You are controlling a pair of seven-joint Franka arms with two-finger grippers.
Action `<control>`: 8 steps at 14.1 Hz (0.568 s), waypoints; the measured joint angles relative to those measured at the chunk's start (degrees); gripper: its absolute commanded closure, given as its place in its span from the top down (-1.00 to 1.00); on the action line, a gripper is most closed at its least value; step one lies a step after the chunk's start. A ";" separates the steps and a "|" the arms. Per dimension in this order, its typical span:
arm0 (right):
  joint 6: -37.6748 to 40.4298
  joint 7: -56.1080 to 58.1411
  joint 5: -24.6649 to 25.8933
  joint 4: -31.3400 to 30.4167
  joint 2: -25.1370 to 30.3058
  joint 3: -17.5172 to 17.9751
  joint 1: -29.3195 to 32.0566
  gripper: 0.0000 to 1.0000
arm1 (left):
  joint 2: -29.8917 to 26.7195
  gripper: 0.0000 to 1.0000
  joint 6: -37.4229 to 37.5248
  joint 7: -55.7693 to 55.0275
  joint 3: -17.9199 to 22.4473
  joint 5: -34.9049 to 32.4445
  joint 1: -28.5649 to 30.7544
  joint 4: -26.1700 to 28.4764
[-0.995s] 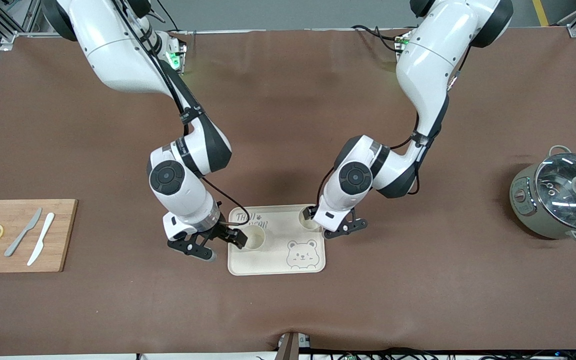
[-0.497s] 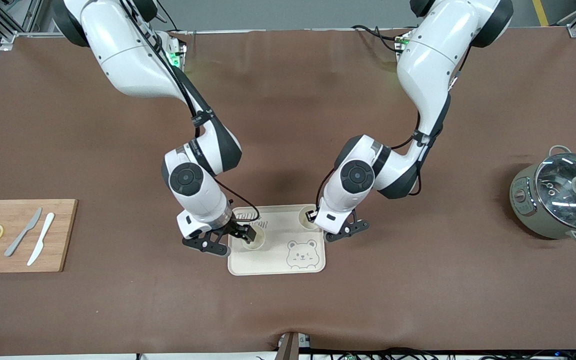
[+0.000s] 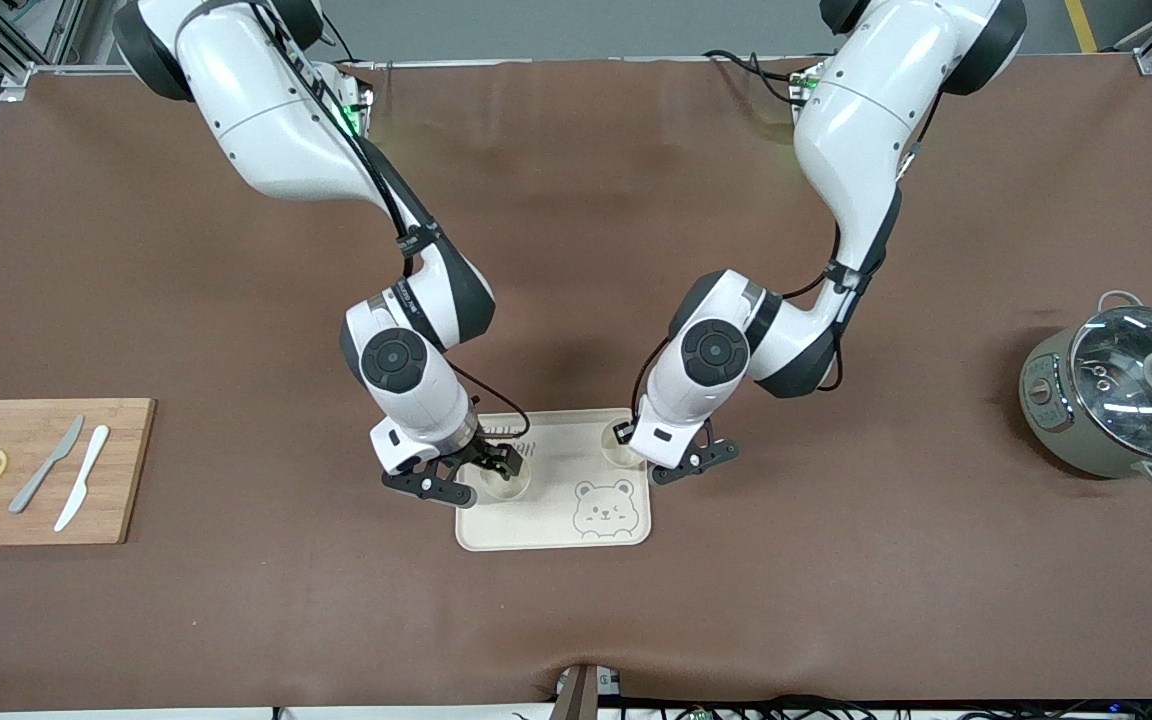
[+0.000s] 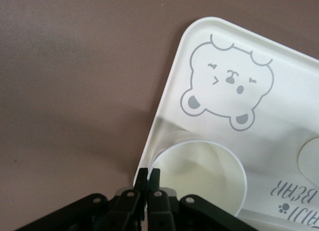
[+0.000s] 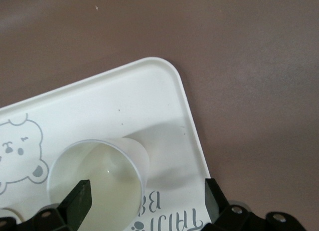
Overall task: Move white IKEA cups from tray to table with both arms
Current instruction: 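Lower both grippers around the cups and close them on the rims, then lift the cups off the tray and carry them apart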
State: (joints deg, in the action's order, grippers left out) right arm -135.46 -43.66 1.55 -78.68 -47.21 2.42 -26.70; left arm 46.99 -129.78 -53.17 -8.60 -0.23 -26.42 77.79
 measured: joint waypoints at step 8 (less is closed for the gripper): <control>-2.23 -0.04 0.00 0.16 -2.63 -0.09 -0.52 0.22 | -0.64 -1.00 -0.44 -1.23 1.11 -0.01 0.69 -2.08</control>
State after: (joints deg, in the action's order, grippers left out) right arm -137.70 -43.69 1.55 -78.52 -49.85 2.33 -27.22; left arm 46.35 -130.22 -54.40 -7.49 -0.24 -25.72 75.71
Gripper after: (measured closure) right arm 0.035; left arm 0.969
